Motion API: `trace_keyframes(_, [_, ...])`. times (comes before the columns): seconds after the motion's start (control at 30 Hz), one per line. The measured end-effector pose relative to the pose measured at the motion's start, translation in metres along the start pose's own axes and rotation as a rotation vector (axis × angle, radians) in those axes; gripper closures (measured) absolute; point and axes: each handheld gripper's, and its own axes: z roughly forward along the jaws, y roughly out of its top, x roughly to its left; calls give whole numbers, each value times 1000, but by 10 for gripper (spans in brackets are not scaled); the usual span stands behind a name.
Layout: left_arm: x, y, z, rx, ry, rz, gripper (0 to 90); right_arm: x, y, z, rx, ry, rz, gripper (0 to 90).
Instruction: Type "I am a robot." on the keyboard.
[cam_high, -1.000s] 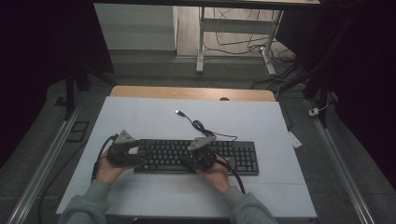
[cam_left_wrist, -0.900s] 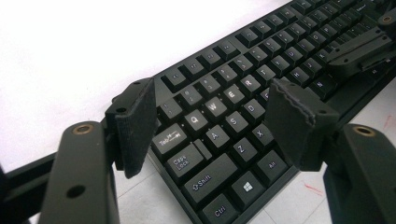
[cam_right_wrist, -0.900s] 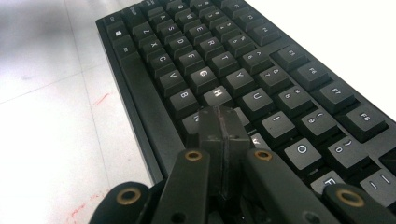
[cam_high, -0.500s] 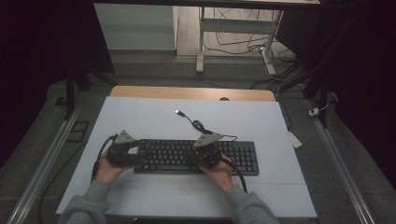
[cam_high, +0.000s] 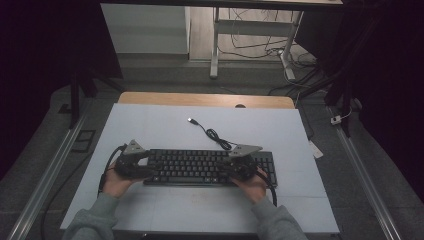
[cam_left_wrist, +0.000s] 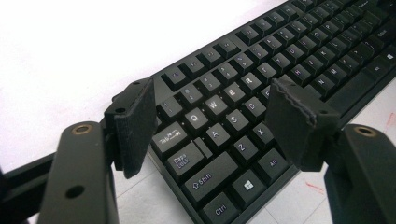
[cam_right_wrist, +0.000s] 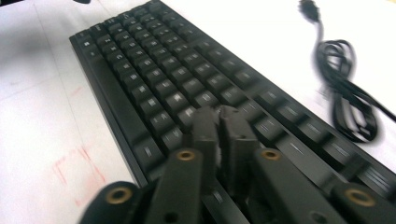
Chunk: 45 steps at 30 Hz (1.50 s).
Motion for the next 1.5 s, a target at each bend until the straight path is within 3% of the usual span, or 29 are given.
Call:
trace_keyframes(0.37, [2,-1,-1,-5,1,0,336,-17,-29,-46,-24,-113,21,583])
trace_keyframes(0.77, [1,0,-2,-11,3,1,336,-27,-61,-89,-53,-172,58,521])
trace_keyframes(0.97, [-2,1,0,-10,4,16,336,-31,-65,-92,-50,-190,68,517])
trace_keyframes(1.5, [-10,4,-1,-24,-5,31,337,-30,-64,-88,-51,-179,55,516])
